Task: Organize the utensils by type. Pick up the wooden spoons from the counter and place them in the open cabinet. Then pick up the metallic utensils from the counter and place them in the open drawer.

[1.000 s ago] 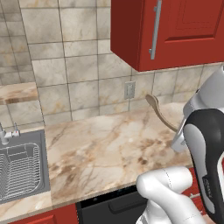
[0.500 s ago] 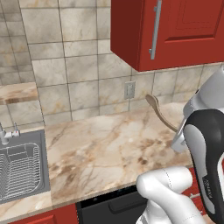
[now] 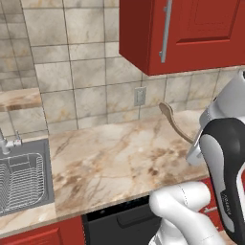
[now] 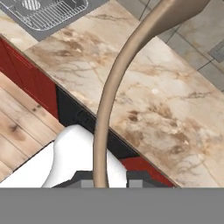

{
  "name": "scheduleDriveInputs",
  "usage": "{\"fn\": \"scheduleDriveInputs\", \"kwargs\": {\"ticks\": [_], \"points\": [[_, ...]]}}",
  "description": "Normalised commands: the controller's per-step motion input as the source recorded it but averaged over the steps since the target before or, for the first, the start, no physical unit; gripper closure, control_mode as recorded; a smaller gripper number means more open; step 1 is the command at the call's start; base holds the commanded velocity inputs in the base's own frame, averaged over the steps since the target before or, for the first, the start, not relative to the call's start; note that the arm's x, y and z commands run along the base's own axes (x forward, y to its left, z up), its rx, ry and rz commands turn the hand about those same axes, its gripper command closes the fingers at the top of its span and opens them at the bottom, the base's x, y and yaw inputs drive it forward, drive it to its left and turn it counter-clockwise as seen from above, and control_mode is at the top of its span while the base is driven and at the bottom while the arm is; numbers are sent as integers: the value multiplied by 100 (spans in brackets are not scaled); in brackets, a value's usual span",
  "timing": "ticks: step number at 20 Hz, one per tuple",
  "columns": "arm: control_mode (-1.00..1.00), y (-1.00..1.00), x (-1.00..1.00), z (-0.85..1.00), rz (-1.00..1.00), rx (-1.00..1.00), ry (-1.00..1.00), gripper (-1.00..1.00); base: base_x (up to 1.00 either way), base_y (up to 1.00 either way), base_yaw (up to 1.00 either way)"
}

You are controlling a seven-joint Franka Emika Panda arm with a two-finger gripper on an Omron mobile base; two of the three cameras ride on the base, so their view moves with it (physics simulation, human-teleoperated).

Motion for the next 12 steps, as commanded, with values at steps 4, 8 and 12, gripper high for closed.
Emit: {"fn": "scheduleDriveInputs", "kwargs": {"ticks": [4,8,12], "points": [[100,0,0,0,0,0,0,100,-100,-1,-4],[100,0,0,0,0,0,0,100,-100,-24,-11],[100,0,0,0,0,0,0,100,-100,-54,-18]]}}
